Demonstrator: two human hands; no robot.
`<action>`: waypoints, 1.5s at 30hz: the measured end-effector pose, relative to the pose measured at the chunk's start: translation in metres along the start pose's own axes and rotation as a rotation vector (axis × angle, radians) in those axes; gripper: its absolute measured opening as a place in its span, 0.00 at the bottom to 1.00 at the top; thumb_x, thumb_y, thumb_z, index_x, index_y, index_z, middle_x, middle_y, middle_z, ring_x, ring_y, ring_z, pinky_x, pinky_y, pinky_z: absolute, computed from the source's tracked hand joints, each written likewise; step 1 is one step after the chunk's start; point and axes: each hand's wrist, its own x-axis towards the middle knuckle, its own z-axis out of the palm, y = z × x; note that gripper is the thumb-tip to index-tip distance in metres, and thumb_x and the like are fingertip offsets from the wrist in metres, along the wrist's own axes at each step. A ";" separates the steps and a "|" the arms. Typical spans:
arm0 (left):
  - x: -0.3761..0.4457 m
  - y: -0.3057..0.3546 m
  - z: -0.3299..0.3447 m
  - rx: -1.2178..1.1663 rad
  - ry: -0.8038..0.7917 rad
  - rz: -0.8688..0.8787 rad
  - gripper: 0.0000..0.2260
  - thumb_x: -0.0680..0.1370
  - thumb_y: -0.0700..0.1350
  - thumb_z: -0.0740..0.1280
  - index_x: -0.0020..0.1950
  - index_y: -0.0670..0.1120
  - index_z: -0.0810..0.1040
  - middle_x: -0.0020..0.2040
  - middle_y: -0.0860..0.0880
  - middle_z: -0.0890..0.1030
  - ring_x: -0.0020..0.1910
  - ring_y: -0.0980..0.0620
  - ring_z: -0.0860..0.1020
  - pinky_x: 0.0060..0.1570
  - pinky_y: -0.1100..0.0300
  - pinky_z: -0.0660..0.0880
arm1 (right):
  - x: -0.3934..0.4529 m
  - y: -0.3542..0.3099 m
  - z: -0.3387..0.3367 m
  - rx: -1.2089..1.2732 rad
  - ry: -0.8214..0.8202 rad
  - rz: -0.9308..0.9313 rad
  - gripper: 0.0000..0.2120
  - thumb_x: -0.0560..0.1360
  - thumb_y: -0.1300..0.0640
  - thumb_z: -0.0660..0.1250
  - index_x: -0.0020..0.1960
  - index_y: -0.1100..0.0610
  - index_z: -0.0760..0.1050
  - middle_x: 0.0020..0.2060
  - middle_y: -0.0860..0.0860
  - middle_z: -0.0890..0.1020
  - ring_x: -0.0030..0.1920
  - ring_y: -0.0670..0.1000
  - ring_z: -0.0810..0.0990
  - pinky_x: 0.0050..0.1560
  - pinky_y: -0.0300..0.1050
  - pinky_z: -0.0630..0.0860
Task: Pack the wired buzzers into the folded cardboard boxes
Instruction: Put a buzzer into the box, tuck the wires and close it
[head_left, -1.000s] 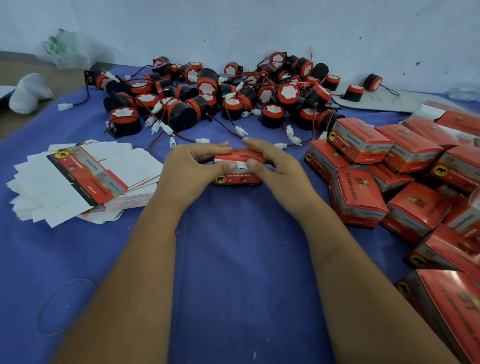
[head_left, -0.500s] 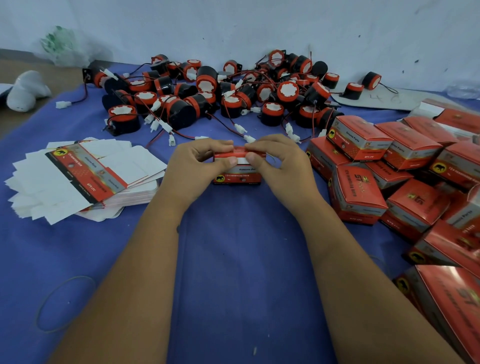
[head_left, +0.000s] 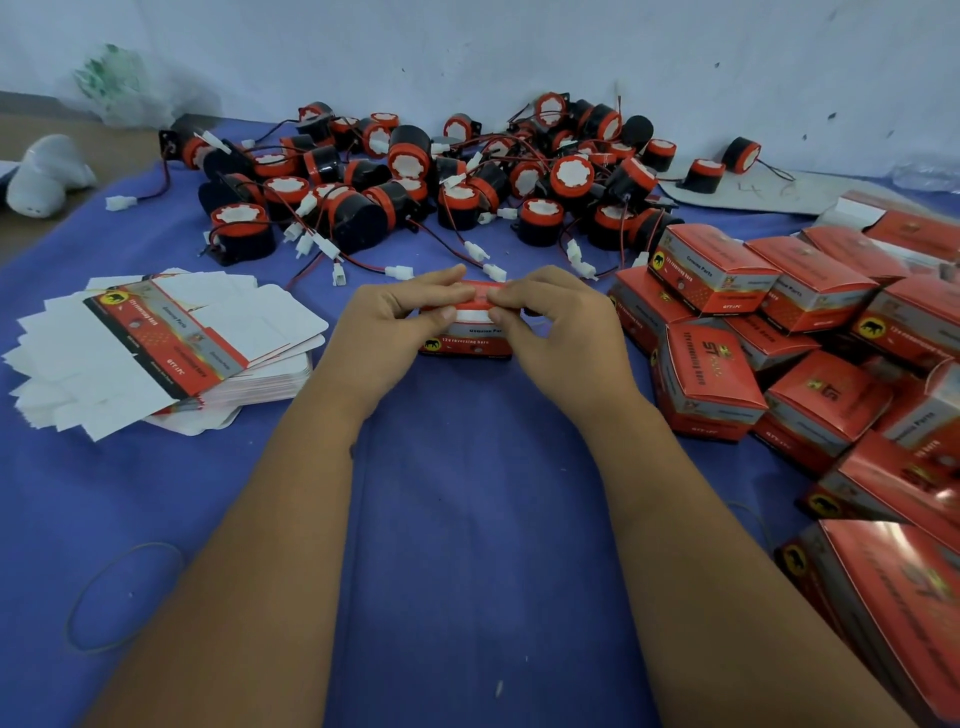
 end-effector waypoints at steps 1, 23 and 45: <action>-0.001 0.001 0.001 0.030 0.009 0.006 0.16 0.79 0.33 0.65 0.57 0.53 0.81 0.63 0.55 0.80 0.60 0.69 0.74 0.58 0.71 0.73 | -0.001 0.000 -0.001 -0.015 -0.022 -0.011 0.11 0.73 0.57 0.73 0.54 0.59 0.83 0.50 0.52 0.81 0.51 0.52 0.78 0.50 0.50 0.77; -0.008 0.008 0.029 0.586 0.257 0.195 0.11 0.73 0.36 0.67 0.48 0.47 0.86 0.45 0.53 0.80 0.50 0.48 0.77 0.53 0.54 0.73 | 0.000 -0.016 0.008 -0.530 -0.014 -0.074 0.09 0.76 0.52 0.65 0.44 0.57 0.79 0.44 0.51 0.76 0.50 0.55 0.73 0.60 0.48 0.57; -0.009 0.016 -0.020 1.091 0.430 -0.167 0.11 0.79 0.48 0.61 0.58 0.52 0.80 0.70 0.46 0.72 0.75 0.41 0.59 0.72 0.43 0.53 | -0.003 -0.033 0.031 0.140 0.114 0.269 0.11 0.80 0.57 0.62 0.62 0.56 0.71 0.62 0.49 0.66 0.39 0.47 0.72 0.42 0.51 0.74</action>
